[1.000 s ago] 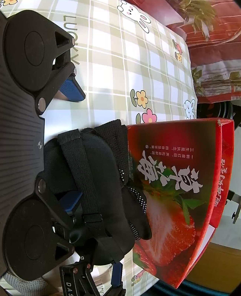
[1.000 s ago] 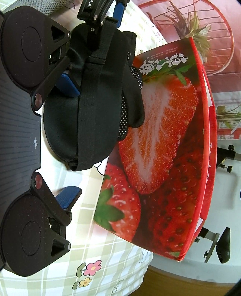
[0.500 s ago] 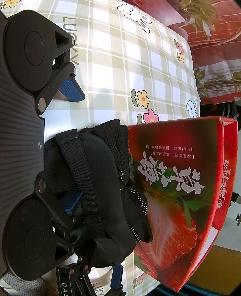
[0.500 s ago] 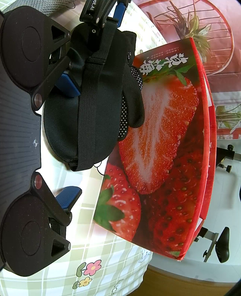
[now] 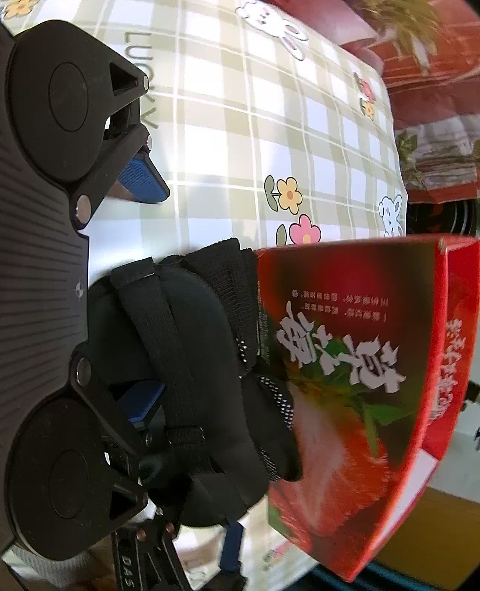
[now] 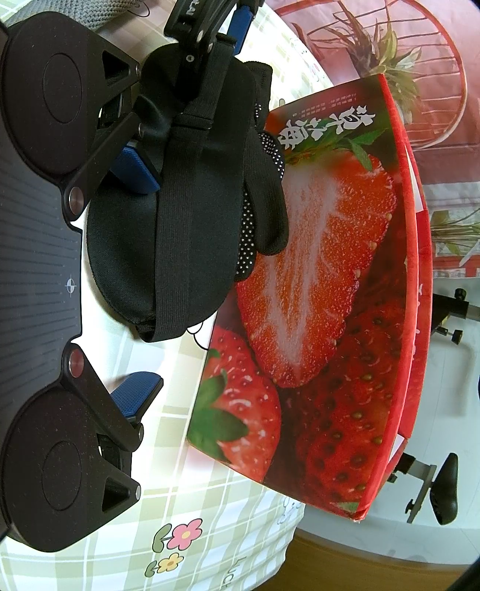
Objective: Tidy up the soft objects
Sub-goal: 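Move both tools down to the black eye mask beside the box, then close both tools on the black eye mask strap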
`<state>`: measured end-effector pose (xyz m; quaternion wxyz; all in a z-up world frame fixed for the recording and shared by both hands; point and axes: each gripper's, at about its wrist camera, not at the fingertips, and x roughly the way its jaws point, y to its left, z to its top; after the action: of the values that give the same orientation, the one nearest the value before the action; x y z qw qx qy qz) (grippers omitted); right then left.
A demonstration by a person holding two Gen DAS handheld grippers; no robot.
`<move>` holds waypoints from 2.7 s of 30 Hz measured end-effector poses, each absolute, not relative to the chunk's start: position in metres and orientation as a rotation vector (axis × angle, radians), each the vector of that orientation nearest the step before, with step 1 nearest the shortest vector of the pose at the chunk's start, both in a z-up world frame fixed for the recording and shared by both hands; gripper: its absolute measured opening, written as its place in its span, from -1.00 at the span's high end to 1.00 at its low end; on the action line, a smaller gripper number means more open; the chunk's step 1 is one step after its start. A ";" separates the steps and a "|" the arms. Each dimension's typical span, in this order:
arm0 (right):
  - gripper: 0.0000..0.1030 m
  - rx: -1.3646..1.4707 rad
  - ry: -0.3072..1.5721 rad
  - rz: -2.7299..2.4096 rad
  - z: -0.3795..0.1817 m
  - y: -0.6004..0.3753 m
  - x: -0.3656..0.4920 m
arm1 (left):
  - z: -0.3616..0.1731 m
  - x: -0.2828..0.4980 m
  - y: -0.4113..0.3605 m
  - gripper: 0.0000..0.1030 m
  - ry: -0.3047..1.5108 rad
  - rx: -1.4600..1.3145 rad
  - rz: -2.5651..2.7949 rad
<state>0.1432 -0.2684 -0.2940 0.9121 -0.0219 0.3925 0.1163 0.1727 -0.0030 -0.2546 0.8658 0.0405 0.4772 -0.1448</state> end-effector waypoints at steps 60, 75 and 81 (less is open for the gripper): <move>-0.46 0.079 0.822 0.229 -0.278 -0.288 0.127 | -0.253 0.139 0.002 0.03 0.873 0.085 -0.376; 0.14 0.232 0.769 0.268 -0.262 -0.301 0.120 | -0.252 0.142 0.003 0.01 0.878 0.074 -0.376; 0.28 0.305 0.679 0.325 -0.240 -0.308 0.113 | -0.253 0.142 0.002 0.01 0.877 0.081 -0.373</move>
<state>0.1132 -0.3083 -0.2397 0.9186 0.1483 0.3304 0.1582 0.1421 0.0020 -0.2527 0.8878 0.0390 0.4221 -0.1793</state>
